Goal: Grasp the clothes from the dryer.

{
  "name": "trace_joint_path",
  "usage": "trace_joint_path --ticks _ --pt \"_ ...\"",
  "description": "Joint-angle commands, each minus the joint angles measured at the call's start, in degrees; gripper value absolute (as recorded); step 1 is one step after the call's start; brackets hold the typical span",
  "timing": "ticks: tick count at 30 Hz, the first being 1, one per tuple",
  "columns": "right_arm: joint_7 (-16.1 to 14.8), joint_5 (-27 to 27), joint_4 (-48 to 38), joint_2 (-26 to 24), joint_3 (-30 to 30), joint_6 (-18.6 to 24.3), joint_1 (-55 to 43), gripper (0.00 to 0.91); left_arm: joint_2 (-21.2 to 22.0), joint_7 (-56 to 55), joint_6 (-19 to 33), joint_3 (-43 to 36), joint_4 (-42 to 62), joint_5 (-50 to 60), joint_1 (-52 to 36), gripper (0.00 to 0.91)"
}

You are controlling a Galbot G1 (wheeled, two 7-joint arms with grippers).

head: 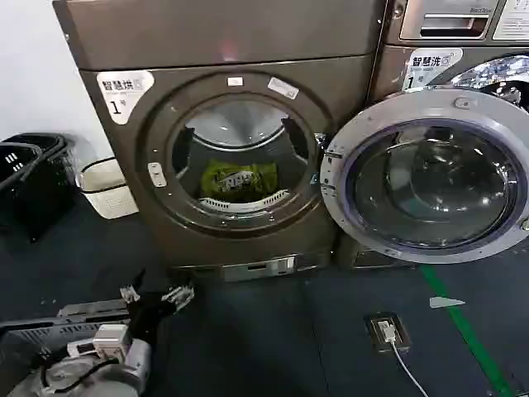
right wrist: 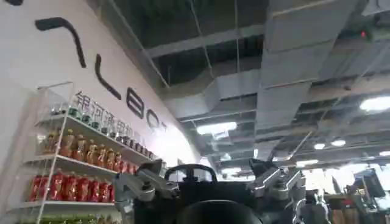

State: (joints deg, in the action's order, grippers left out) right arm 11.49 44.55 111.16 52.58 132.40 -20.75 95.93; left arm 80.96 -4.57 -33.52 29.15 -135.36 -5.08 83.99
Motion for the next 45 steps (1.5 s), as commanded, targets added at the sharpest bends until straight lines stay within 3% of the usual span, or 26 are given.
trace_joint_path --ticks 1,45 --pt "-1.56 0.04 0.40 0.12 -0.32 0.51 0.02 0.907 0.04 0.07 0.08 -0.04 -0.07 0.00 0.03 0.907" --pt "-2.37 1.97 1.03 0.37 -0.94 1.19 -1.00 0.907 0.26 0.85 0.06 0.02 1.08 -0.25 -1.98 0.907"
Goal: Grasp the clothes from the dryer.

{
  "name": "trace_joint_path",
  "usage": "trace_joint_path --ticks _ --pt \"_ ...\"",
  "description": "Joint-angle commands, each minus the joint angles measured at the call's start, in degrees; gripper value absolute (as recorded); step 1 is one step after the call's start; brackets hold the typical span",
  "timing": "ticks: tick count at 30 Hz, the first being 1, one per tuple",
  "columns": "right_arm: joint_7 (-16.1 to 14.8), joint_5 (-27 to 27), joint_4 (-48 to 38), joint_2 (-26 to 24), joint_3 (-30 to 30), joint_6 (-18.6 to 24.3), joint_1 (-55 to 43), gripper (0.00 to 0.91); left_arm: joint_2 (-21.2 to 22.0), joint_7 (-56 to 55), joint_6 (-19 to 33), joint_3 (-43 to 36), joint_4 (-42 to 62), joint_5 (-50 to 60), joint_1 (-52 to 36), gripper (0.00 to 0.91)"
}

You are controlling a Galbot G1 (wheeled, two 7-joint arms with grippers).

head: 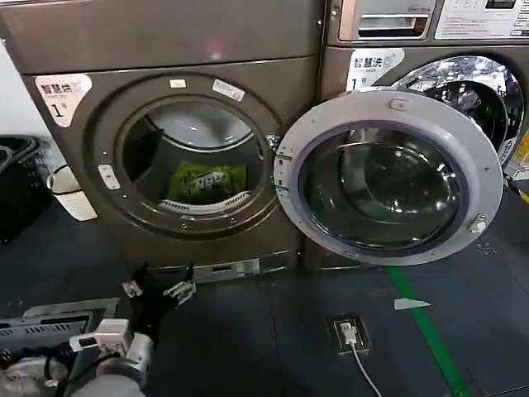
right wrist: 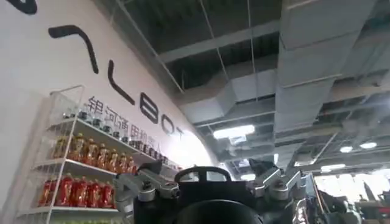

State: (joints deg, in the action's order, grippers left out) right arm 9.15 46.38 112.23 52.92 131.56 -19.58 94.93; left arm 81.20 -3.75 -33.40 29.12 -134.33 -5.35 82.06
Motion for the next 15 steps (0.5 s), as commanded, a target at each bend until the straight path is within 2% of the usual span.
trace_joint_path --ticks 1,11,15 --pt "-0.06 0.14 0.00 0.01 -0.08 0.03 -0.05 0.907 0.06 0.03 -0.06 0.10 0.12 0.01 -0.10 0.907" --pt "-0.29 0.09 0.30 0.12 -0.39 0.26 -0.11 0.907 0.08 0.02 0.15 0.16 0.10 0.08 0.14 0.907" --pt "-0.62 0.08 0.56 0.15 -0.58 2.55 -0.05 0.907 0.04 0.03 0.16 0.17 -0.10 -0.08 0.19 0.907"
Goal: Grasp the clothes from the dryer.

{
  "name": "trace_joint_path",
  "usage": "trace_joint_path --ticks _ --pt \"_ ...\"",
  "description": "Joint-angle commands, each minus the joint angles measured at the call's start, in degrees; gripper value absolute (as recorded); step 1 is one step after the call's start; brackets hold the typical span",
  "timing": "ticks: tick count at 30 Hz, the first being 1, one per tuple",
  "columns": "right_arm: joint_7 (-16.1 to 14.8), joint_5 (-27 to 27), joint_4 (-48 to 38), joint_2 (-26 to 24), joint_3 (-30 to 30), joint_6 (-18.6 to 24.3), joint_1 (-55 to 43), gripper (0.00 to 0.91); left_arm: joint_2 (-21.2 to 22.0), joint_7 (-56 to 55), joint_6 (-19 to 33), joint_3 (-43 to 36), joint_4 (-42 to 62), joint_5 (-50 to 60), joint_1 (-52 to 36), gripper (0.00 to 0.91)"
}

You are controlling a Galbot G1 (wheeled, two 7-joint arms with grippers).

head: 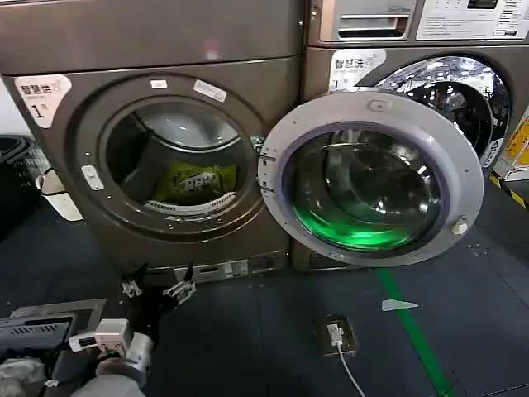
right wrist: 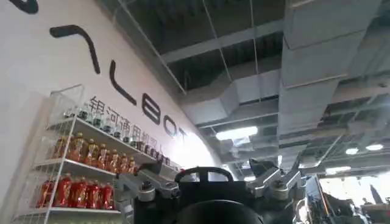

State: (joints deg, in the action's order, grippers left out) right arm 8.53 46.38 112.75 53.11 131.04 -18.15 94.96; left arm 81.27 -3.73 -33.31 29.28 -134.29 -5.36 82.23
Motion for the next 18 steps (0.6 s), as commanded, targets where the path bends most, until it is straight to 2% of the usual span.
trace_joint_path --ticks 1,4,18 --pt "-0.20 -0.01 0.10 0.02 -0.07 2.07 -0.02 0.907 -0.04 0.00 0.07 0.02 -0.19 -0.11 -0.01 0.907" --pt "-0.81 0.16 0.28 0.18 -0.03 3.27 0.10 0.907 -0.06 0.02 0.09 0.02 -0.36 -0.23 -0.07 0.907" --pt "-1.25 1.48 0.82 0.39 1.18 3.39 0.74 0.907 -0.23 0.30 0.07 -0.02 -1.10 -0.42 -0.08 0.907"
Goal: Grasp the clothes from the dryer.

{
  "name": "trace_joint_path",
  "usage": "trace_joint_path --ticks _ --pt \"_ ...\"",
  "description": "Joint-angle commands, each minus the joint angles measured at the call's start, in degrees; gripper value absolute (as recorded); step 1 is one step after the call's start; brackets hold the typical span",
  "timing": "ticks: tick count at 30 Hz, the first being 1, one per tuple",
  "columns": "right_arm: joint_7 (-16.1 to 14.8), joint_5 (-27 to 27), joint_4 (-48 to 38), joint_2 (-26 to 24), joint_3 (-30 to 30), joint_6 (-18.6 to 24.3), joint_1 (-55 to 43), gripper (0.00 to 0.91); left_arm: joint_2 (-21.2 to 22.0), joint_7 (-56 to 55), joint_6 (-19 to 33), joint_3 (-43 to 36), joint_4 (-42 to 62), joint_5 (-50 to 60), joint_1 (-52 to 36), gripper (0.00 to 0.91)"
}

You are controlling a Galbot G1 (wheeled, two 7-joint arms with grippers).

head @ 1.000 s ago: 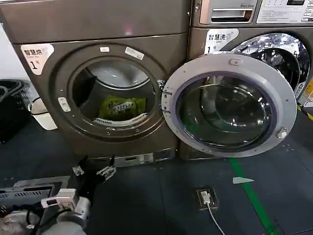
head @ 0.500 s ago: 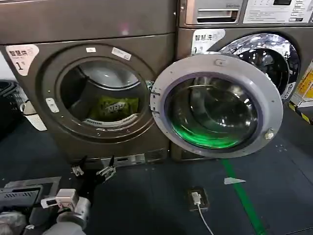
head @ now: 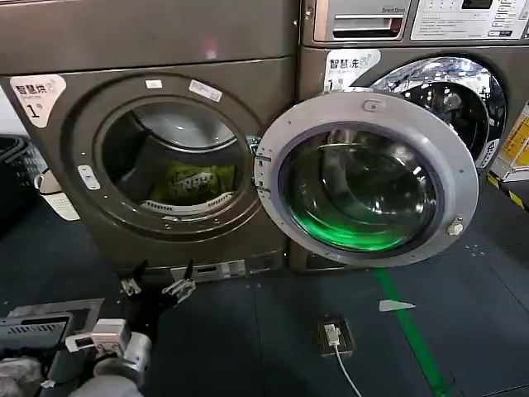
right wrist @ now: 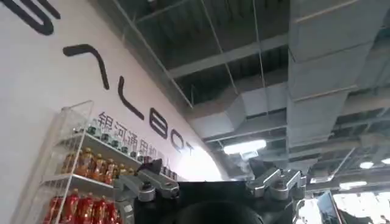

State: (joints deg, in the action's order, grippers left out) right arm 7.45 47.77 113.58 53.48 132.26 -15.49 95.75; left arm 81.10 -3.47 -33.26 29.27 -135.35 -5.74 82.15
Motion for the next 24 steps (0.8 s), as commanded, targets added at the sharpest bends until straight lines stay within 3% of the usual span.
trace_joint_path --ticks 1,24 --pt "-0.20 0.12 0.02 0.00 0.03 0.73 -0.01 0.907 -0.05 0.03 0.01 -0.01 0.00 -0.01 -0.02 0.907" --pt "-0.75 0.26 1.18 0.41 -0.91 1.67 -0.29 0.907 -0.36 0.22 0.00 0.06 0.30 -0.19 -0.76 0.907"
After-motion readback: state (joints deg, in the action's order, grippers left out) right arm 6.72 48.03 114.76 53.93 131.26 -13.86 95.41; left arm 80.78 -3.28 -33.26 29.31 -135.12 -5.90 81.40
